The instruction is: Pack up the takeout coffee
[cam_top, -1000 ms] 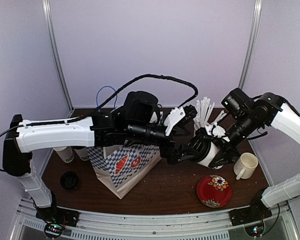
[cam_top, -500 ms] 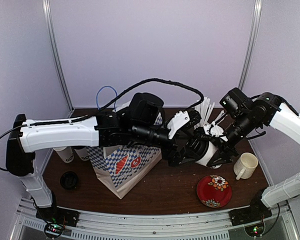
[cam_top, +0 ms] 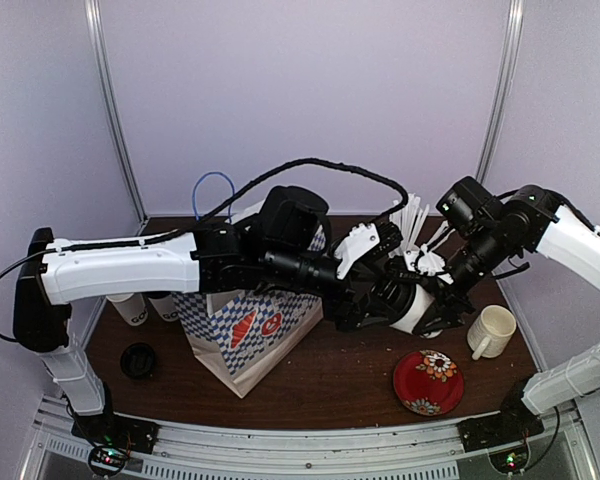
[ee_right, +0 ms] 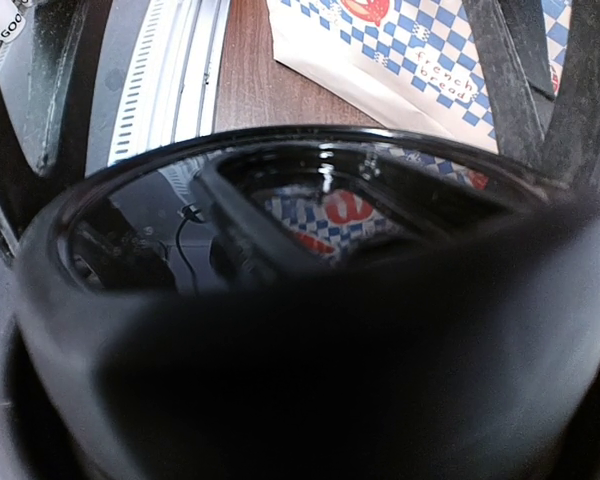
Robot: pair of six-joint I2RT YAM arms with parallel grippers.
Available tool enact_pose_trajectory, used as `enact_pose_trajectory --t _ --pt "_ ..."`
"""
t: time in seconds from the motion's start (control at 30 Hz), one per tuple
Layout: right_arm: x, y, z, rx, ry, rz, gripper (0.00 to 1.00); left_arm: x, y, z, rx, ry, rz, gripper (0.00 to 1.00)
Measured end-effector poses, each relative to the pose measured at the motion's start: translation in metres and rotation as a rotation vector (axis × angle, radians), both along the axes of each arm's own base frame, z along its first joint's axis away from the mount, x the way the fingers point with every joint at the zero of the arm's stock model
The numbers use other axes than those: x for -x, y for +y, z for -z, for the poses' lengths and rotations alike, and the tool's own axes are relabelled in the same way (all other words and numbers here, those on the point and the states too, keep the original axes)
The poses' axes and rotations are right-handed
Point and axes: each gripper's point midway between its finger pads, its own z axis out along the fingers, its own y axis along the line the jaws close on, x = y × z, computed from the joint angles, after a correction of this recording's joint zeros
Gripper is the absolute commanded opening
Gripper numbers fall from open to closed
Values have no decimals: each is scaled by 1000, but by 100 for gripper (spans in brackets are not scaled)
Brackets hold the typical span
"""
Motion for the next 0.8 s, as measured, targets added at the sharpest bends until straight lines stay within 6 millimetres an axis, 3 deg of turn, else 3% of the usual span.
enact_pose_trajectory --t 0.17,0.63,0.73,0.77,0.8 --pt "1 1 1 0 7 -5 73 2 3 1 1 0 20 87" --pt "5 6 4 1 59 11 76 2 6 3 -11 6 25 80" --pt "4 9 8 11 78 18 86 2 6 5 -17 8 23 76" --pt "3 10 9 14 87 23 96 1 7 5 -19 8 19 75" --pt "2 12 8 14 93 26 99 1 7 6 -23 8 18 75"
